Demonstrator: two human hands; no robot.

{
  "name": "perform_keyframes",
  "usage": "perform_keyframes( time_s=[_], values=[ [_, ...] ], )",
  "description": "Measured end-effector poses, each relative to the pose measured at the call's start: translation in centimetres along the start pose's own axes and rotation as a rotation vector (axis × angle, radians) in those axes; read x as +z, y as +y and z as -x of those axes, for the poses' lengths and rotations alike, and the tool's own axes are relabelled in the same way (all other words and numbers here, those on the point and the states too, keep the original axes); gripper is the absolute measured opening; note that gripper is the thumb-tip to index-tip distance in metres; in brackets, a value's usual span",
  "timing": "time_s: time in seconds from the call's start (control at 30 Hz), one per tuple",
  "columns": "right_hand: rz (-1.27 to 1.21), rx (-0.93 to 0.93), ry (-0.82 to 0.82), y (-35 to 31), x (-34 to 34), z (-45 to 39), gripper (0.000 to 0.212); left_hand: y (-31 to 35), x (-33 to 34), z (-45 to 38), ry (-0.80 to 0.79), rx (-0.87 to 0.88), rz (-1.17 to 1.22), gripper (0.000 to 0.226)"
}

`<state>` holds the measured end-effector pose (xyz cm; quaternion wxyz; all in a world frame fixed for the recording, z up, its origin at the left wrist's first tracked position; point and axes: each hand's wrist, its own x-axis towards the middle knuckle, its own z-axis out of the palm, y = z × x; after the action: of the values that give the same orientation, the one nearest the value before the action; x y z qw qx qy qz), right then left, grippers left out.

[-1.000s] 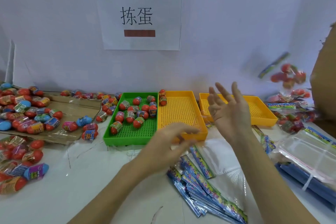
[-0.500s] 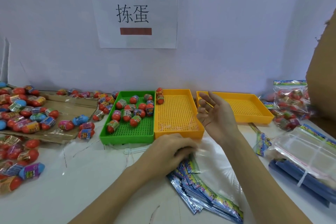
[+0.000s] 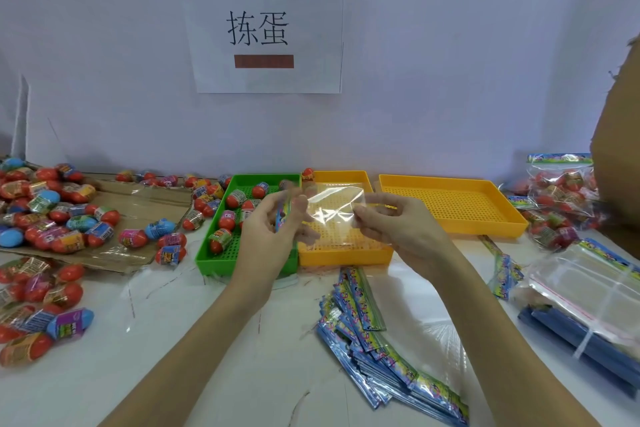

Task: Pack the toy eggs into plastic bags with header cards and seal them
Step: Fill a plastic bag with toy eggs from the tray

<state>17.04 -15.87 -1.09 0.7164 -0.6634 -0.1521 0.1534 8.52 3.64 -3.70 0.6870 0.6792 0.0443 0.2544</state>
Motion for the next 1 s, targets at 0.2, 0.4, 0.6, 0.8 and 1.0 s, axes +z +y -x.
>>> perform_keyframes(
  time_s=[0.2, 0.4, 0.6, 0.8, 1.0],
  values=[
    [0.096, -0.031, 0.078, -0.2, 0.3, 0.1, 0.02, 0.0, -0.6, -0.1, 0.013, -0.005, -0.052, 0.026],
    [0.153, -0.041, 0.093, -0.3, 0.4, 0.2, 0.034, -0.2, -1.0, -0.6, 0.058, 0.041, -0.09, 0.007],
    [0.323, -0.19, 0.199, 0.1, 0.4, -0.2, 0.01, 0.0, -1.7, -1.0, 0.035, 0.01, -0.118, 0.033],
    [-0.044, -0.054, -0.052, -0.6, 0.2, -0.1, 0.044, 0.5, -2.0, -0.9, 0.084, 0.017, -0.2, 0.051],
    [-0.031, 0.113, -0.361, -0.9, -1.0, -0.4, 0.111, 1.1, -2.4, -0.8, -0.096, 0.208, -0.208, 0.013]
  ],
)
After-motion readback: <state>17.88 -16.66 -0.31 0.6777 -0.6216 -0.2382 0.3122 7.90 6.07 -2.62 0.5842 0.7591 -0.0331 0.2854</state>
